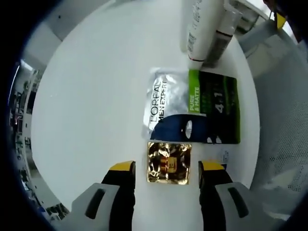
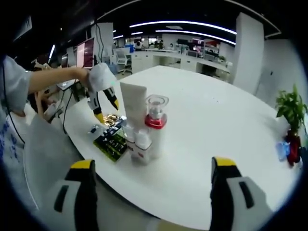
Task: Arrange the skincare products in the storage area until every visible bottle or jar stands upright without overlapping.
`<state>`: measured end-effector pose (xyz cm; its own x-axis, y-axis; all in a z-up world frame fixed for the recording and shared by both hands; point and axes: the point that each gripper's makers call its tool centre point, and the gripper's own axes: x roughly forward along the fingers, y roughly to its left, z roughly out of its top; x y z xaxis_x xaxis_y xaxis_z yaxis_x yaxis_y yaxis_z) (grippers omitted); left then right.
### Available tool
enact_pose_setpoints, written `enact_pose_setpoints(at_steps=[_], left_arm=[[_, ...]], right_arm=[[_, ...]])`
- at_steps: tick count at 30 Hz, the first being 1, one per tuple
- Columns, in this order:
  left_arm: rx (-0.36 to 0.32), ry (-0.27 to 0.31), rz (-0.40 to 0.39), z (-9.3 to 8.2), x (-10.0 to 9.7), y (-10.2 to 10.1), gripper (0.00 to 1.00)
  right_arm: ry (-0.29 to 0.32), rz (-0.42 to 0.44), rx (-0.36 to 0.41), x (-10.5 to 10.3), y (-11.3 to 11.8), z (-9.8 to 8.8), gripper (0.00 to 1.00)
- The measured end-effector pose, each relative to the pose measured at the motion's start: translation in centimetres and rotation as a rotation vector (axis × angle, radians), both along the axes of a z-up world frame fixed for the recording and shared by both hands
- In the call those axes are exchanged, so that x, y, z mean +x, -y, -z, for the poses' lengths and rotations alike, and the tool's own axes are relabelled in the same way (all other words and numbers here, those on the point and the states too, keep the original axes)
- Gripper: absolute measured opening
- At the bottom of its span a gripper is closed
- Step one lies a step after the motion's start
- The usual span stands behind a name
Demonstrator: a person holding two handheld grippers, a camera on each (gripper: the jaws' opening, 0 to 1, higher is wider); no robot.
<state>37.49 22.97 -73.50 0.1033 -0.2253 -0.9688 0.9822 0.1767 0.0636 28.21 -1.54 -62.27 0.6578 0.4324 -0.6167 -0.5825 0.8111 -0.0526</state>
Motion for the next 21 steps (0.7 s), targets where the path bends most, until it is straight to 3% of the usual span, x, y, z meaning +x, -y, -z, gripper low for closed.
enact_pose_setpoints(at_steps=[21], left_arm=[[-0.198,0.132,-0.144,-4.2,-1.9,0.0,0.6]], right_arm=[[0.028,-0.033,0.005,-0.4,-1.1,-0.8,1.0]])
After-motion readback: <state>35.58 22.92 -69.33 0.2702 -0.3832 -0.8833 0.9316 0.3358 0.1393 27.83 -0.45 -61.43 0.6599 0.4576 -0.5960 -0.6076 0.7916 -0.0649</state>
